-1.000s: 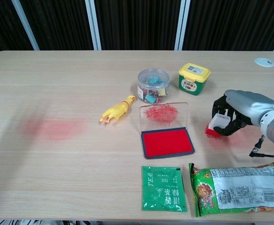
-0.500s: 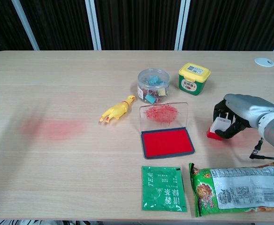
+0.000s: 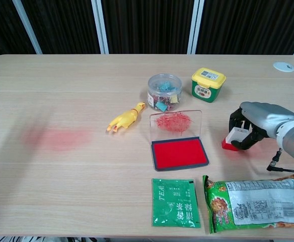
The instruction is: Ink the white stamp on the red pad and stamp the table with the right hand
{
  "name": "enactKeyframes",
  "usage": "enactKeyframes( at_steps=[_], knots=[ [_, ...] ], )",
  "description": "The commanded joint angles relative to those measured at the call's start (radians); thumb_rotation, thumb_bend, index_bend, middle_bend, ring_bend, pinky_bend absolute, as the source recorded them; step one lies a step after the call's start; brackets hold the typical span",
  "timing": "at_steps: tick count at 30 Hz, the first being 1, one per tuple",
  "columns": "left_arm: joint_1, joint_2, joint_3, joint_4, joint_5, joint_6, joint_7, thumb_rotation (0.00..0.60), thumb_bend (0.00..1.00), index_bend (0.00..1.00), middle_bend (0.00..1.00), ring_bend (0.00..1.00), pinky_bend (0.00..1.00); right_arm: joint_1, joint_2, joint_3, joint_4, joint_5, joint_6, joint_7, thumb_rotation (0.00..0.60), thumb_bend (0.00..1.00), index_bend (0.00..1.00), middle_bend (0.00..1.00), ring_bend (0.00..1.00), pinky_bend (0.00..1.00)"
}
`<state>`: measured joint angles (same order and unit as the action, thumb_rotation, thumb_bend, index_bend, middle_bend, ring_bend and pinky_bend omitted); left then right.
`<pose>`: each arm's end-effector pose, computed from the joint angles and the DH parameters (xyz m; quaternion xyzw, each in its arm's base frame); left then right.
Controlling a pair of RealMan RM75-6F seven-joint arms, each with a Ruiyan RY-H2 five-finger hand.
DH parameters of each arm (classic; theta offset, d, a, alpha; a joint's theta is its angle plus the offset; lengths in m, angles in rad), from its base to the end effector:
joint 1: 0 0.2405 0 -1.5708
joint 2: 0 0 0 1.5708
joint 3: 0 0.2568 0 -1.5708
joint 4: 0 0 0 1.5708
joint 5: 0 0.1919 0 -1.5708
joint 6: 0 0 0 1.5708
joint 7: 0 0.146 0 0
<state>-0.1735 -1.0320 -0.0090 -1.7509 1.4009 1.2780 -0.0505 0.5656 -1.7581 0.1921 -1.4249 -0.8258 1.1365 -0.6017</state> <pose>-0.2951 0.1937 0.1625 -0.6076 -0.4836 -0.3500 0.5239 -0.2080 -0.2990 -0.0416 0.6487 -0.4865 0.2778 0.5152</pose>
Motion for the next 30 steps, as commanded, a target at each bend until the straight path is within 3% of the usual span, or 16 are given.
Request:
enactKeyframes(
  at_steps=[1,30],
  knots=[
    [0.0,0.001,0.0,0.0,0.0,0.0,0.0,0.6,0.0,0.0,0.0,0.0,0.0,0.001,-0.001,-0.001,0.0,0.003,0.0,-0.005,0.6,0.48,0.66,0.46,0.39,0.4],
    [0.001,0.003,0.0,-0.001,0.004,0.001,-0.005,0.6,0.0,0.0,0.0,0.0,0.0,0.008,0.005,-0.003,-0.026,0.03,0.008,-0.047,0.6,0.4,0.47,0.3,0.29,0.32]
  ],
)
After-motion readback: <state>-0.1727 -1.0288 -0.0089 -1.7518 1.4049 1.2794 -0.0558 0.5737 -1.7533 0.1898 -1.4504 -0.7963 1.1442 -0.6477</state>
